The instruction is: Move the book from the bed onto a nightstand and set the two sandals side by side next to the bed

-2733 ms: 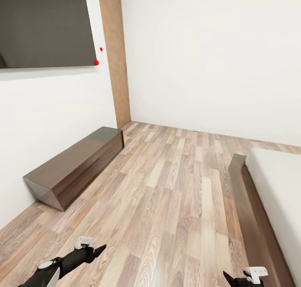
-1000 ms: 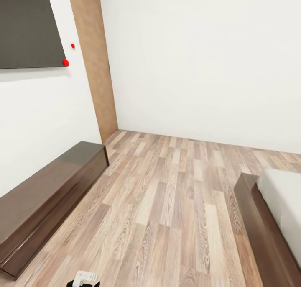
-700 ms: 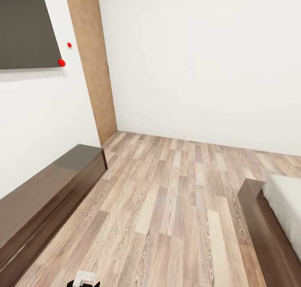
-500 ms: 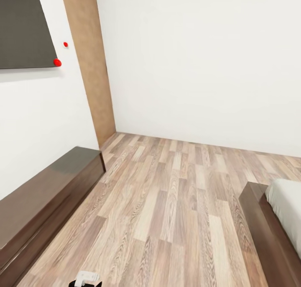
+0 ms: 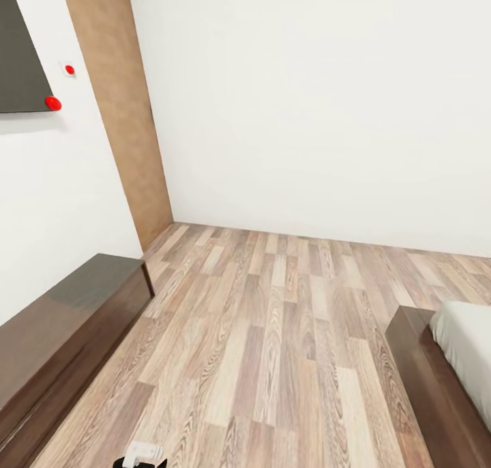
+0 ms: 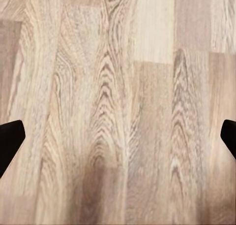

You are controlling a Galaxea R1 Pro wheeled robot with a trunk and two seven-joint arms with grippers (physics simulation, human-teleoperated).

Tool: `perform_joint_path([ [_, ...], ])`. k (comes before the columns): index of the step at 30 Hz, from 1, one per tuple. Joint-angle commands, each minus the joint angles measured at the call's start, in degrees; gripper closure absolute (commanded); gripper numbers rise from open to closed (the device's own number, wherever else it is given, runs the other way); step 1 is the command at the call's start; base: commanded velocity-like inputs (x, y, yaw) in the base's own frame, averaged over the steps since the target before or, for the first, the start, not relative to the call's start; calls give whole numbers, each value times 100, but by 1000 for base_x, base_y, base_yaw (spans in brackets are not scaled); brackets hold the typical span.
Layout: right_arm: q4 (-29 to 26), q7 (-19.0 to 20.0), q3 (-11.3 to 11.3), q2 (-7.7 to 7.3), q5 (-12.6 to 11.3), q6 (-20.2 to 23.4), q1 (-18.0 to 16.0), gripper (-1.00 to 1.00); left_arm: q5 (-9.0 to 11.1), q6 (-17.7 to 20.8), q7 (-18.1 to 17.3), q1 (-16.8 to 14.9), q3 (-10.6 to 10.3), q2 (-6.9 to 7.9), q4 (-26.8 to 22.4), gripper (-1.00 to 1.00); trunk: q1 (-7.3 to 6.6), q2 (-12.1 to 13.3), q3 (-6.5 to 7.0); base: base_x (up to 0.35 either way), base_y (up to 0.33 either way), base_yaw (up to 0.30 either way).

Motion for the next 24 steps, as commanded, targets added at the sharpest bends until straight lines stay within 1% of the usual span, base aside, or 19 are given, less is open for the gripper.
perform_joint_path([
  [1,6,40,-26,0,-18,-6,-5,-100,-40,-15,-21,-3,49,0,3,-100,3,-2,-3,319,0,-163],
  [8,-21,41,-26,0,-15,-14,-5,-100,-40,-16,-21,2,49,-3,3,-100,3,-2,16,312,0,-204],
  [24,-2,33,-27,0,-18,-15,-5,-100,-40,-16,-21,9,49,-7,3,-100,3,-2,17,297,0,-9],
])
